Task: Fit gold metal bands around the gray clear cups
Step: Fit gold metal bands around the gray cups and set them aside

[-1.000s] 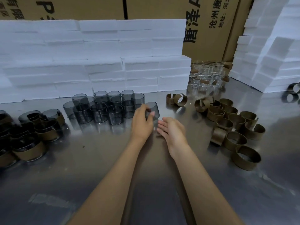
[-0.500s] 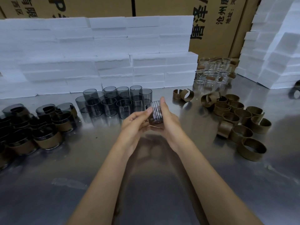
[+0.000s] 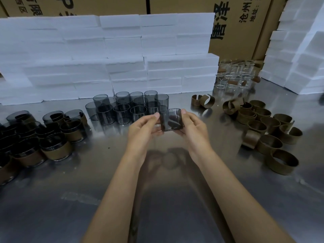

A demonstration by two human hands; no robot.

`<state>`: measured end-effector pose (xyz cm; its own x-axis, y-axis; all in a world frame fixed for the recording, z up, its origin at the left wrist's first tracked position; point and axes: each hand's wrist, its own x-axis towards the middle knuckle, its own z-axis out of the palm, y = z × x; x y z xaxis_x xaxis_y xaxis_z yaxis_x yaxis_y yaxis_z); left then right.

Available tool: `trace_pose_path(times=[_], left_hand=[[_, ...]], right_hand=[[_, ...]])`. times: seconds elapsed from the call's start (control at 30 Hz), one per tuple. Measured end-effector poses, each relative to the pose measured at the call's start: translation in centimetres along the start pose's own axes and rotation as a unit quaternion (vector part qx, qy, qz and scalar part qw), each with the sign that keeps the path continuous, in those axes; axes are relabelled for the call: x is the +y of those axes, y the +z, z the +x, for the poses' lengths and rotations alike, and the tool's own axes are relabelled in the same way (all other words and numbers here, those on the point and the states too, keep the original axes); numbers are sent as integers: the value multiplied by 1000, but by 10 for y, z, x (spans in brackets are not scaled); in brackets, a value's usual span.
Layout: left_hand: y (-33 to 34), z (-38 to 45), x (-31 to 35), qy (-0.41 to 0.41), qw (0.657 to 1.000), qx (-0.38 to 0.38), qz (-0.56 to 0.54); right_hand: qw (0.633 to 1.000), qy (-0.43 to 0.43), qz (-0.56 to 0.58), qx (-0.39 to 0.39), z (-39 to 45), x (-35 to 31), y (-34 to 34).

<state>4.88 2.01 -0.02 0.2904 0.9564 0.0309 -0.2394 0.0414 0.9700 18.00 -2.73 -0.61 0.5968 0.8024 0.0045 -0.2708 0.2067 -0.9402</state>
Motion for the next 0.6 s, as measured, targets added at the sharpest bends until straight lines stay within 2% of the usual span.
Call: trace_pose_path(times=[0.13,0.27,0.37,0.5,0.6], left_hand=[[7,-6,3,14,999,-30,33],[13,-10,0,9,997,-55,58],[9,-10,1,-14,996,-88,32],[10,-9,-1,-36,989,-143,5],[14,-9,-2,-37,987,-155,12]], right_hand=[[999,2,37,-29,0,1,1],[998,-25,-46,-42,0,4,1],[997,-7,-65,-49,-4,1,2],[984,76,-80,-137,-10,-3,5],[974,101,-34,-198,-14,-7,6]])
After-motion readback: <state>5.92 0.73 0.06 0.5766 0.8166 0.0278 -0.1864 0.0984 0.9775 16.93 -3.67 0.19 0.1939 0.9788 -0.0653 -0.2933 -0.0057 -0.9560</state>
